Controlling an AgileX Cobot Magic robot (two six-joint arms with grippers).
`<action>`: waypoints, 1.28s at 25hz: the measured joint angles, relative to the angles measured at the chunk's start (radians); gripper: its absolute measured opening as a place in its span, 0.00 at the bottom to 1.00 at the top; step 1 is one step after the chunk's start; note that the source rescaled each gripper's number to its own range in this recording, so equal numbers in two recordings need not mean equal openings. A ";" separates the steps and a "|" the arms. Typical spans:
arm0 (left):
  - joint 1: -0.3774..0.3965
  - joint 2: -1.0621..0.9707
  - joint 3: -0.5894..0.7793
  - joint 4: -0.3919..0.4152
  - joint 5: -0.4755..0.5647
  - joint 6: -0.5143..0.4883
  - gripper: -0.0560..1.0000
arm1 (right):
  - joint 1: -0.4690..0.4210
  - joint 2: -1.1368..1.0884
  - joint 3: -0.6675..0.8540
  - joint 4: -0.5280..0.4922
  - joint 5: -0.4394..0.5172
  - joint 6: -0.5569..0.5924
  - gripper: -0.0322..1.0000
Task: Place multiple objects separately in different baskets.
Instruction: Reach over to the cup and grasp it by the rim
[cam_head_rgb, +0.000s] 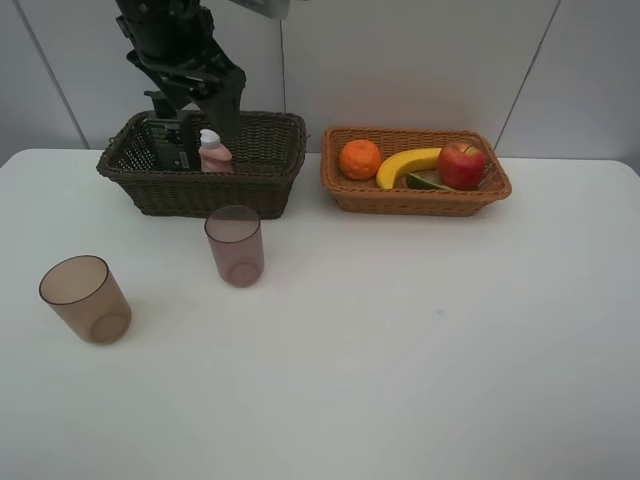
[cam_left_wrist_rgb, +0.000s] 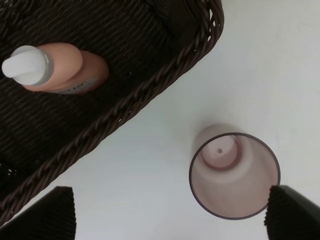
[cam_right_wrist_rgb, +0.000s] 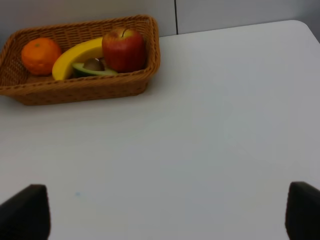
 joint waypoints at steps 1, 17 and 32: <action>0.000 0.005 0.001 0.000 0.000 -0.001 1.00 | 0.000 0.000 0.000 0.000 0.000 0.000 1.00; 0.000 0.018 0.242 0.000 -0.153 -0.005 1.00 | 0.000 0.000 0.000 0.000 0.000 0.000 1.00; 0.000 0.104 0.328 -0.003 -0.288 -0.005 1.00 | 0.000 0.000 0.000 0.000 0.000 0.000 1.00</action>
